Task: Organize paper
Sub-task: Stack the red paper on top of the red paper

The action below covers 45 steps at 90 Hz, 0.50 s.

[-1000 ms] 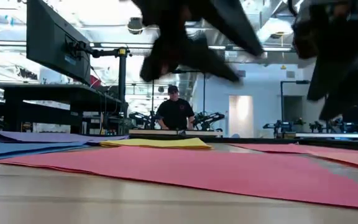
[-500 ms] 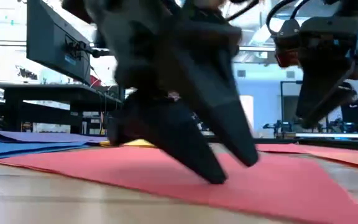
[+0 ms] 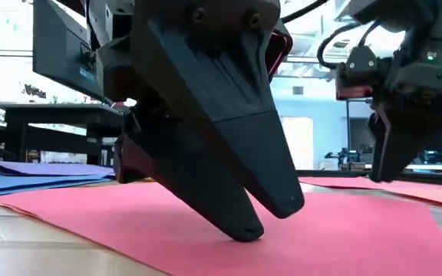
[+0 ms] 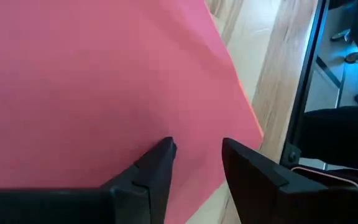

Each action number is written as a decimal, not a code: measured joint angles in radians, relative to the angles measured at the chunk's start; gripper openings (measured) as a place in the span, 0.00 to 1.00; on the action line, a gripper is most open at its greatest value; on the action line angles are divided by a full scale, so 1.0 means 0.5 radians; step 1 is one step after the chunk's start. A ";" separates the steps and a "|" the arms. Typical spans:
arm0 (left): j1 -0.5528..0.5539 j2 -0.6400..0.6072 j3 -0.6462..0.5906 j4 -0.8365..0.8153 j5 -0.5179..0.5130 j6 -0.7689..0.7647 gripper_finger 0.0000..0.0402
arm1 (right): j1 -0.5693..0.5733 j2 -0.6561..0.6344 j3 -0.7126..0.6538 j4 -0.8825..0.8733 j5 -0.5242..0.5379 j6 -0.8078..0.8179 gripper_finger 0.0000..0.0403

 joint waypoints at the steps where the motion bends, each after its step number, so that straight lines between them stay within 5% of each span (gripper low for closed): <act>1: 0.000 0.000 0.000 0.000 0.000 0.000 0.31 | 0.004 0.005 0.000 0.001 -0.003 0.002 0.59; 45: 0.002 0.003 -0.002 0.001 -0.009 -0.001 0.31 | 0.074 0.116 0.057 0.012 -0.071 0.006 0.59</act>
